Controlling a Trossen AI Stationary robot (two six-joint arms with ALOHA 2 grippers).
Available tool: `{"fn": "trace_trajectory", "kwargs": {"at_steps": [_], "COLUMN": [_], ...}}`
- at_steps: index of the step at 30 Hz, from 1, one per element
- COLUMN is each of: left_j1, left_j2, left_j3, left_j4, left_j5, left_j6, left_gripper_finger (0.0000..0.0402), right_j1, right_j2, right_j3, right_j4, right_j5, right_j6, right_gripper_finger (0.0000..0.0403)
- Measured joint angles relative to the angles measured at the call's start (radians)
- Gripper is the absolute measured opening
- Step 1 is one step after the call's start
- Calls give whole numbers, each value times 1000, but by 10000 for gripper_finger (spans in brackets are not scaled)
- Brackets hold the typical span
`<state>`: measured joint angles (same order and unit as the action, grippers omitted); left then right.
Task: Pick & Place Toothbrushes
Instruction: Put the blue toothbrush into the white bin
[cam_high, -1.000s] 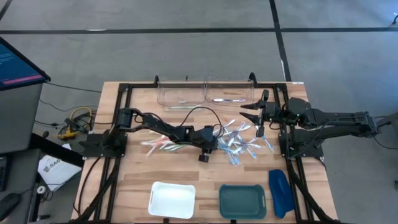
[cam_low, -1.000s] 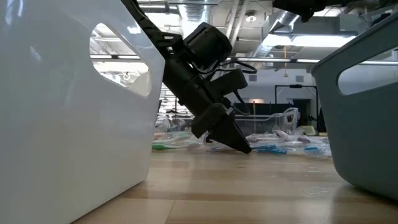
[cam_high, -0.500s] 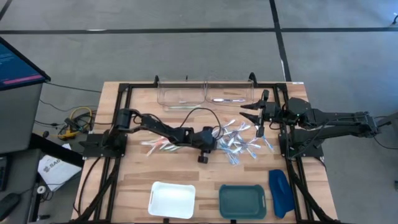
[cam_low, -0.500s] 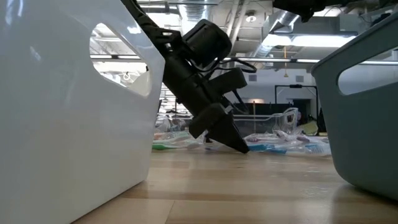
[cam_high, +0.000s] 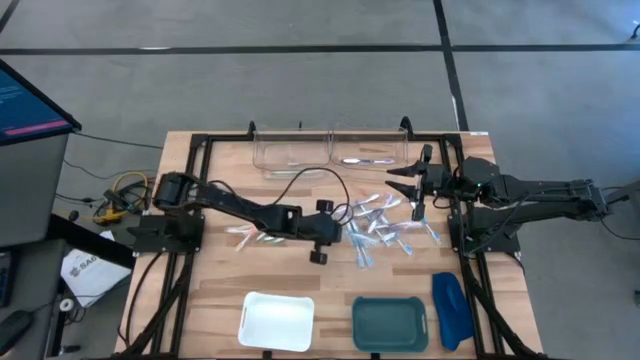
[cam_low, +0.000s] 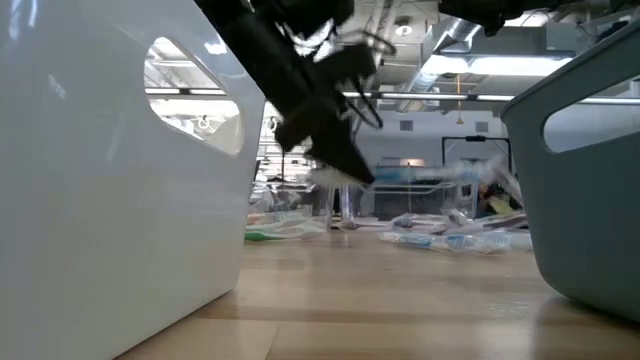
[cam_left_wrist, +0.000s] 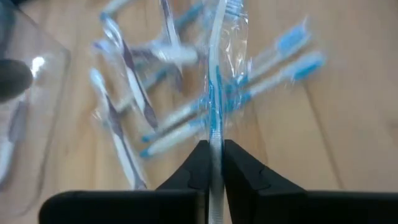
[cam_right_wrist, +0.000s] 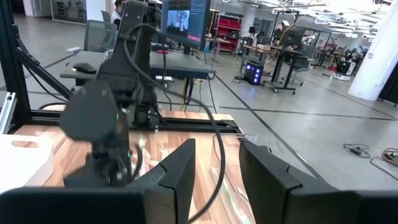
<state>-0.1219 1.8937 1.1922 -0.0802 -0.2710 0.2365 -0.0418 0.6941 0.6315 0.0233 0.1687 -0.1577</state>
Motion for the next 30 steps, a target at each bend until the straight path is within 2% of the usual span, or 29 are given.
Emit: {"fn": "trace_trajectory", "kwargs": {"at_steps": [9,30], "left_j1": [-12,-12], "left_j2": [-78,-79], "left_j3": [1,2], "left_j4": [-14,-11], "left_j5": [0,5], "left_j6": [-13,-35], "left_gripper_finger": [15,15], "right_j1": [0,0], "right_j2": [0,0], "right_j3": [0,0], "right_j4": [7,7], "right_j5": [0,0], "right_j6": [0,0], "right_gripper_finger": [118,118]}}
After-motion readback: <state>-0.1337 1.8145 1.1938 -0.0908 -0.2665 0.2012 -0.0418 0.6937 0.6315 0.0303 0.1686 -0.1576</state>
